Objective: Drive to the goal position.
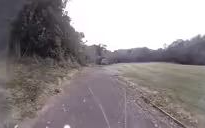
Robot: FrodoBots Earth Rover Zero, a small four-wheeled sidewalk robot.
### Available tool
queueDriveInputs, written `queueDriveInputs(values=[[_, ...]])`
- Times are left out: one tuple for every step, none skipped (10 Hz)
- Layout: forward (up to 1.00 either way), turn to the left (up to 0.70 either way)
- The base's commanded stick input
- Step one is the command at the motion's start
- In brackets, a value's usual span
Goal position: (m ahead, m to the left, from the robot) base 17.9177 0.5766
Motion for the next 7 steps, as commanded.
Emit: queueDriveInputs(values=[[0.45, 0.0], [0.45, 0.0], [0.45, 0.0], [0.45, 0.0], [0.45, 0.0], [0.45, 0.0], [0.45, 0.0]])
